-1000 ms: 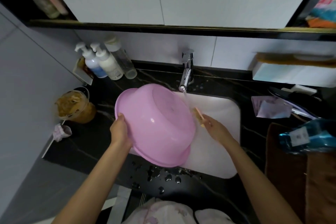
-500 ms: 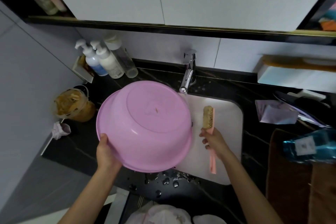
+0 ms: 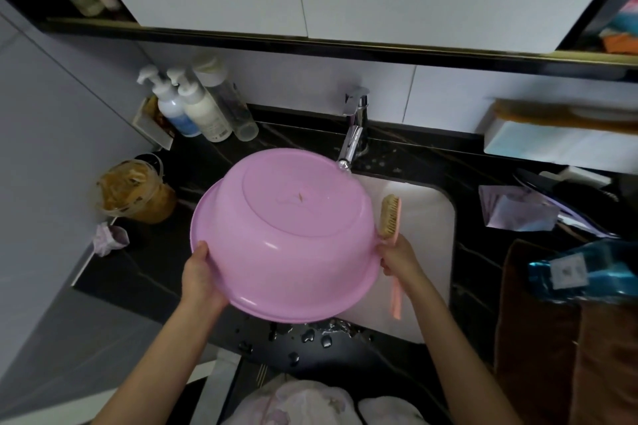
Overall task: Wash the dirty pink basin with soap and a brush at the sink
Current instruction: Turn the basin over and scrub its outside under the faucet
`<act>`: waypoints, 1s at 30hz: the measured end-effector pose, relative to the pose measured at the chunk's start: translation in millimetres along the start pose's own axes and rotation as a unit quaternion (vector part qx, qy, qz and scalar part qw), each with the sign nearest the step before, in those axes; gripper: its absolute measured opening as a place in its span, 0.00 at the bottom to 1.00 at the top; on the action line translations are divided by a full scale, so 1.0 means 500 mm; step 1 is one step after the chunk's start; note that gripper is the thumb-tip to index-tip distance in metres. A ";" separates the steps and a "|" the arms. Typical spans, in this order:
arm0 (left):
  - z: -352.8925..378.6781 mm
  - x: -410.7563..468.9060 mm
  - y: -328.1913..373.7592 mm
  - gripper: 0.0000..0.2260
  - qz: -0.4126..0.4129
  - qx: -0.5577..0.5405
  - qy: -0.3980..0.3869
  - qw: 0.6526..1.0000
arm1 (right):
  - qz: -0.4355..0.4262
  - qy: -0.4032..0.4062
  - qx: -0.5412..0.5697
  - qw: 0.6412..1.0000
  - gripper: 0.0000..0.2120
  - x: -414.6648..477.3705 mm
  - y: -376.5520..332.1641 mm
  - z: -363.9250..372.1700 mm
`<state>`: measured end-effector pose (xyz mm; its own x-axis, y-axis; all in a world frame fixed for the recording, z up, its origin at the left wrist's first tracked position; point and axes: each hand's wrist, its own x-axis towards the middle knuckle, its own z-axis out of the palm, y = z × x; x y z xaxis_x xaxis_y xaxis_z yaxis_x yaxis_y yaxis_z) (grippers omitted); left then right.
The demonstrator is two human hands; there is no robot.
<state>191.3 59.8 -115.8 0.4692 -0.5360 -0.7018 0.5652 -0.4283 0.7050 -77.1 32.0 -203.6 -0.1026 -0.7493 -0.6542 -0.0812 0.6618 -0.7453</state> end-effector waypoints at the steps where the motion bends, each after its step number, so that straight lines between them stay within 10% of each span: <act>1: 0.006 -0.003 -0.001 0.11 -0.013 0.005 -0.005 1.000 | -0.012 0.007 -0.044 0.999 0.04 -0.010 -0.004 -0.010; 9: 0.056 0.001 -0.027 0.17 -0.095 0.061 -0.050 0.992 | -0.017 0.035 -0.192 0.981 0.09 -0.075 -0.005 -0.124; 26: 0.143 -0.009 0.020 0.08 -0.199 -0.023 -0.127 0.971 | -0.001 0.159 0.159 0.974 0.07 -0.174 -0.060 -0.172; 30: 0.135 -0.029 0.076 0.05 -0.211 -0.033 -0.187 0.959 | -0.104 0.084 0.043 0.990 0.07 -0.204 -0.055 -0.184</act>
<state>160.1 2.0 -71.9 -0.0791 -0.5537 -0.8290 0.6995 -0.6233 0.3496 -155.5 92.5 -104.7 -0.2562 -0.8498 -0.4606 -0.0336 0.4841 -0.8744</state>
